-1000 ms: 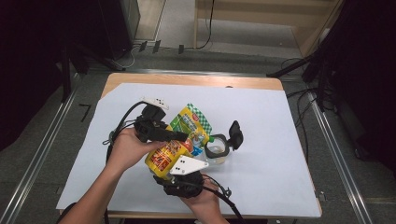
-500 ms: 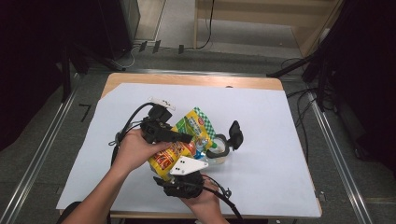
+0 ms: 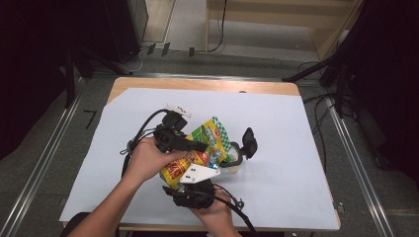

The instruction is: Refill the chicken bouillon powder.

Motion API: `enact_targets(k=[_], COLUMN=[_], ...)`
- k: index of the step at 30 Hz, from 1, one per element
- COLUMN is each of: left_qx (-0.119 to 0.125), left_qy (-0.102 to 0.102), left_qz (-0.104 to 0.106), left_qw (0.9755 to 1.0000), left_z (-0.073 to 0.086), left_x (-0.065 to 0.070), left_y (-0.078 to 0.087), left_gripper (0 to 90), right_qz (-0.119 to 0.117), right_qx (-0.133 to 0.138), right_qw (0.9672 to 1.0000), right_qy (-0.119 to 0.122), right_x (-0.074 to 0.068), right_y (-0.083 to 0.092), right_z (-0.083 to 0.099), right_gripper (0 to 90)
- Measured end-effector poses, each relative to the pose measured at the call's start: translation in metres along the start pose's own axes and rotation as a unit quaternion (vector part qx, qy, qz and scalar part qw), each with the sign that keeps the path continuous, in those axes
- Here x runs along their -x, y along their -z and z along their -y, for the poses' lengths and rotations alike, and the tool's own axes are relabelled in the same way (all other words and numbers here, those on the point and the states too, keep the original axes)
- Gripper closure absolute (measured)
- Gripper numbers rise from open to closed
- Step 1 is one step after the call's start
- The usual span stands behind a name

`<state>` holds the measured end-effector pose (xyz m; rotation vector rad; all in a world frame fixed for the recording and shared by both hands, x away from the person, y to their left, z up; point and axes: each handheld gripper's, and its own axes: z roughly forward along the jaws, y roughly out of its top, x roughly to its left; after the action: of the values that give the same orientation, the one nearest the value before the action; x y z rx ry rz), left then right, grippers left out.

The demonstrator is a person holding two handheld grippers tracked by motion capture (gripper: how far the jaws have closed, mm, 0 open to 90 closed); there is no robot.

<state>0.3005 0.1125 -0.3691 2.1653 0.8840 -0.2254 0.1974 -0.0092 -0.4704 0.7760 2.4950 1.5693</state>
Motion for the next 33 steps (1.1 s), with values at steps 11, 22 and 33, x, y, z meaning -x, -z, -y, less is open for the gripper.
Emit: enact_targets(k=[11,22,33], left_qx=[-0.011,-0.039,-0.040], left_qy=[0.021,0.043,0.059], left_qz=[-0.002,-0.014,-0.015], left_qw=[0.9997,0.9982,0.9974], left_z=[-0.013,-0.032,-0.030], left_x=[-0.001,-0.006,-0.009], left_y=[0.002,-0.002,-0.005], left_gripper=[73.0,74.8,81.2], right_qz=[-0.036,-0.061,-0.040], right_qx=[0.013,0.025,0.004], right_qw=[0.9984,0.9956,0.9983], right_qy=[-0.042,-0.067,-0.041], right_x=[0.008,0.020,0.018], right_y=[0.001,0.006,-0.001], right_z=[-0.008,-0.019,-0.020], right_gripper=[60.1,58.9,58.8])
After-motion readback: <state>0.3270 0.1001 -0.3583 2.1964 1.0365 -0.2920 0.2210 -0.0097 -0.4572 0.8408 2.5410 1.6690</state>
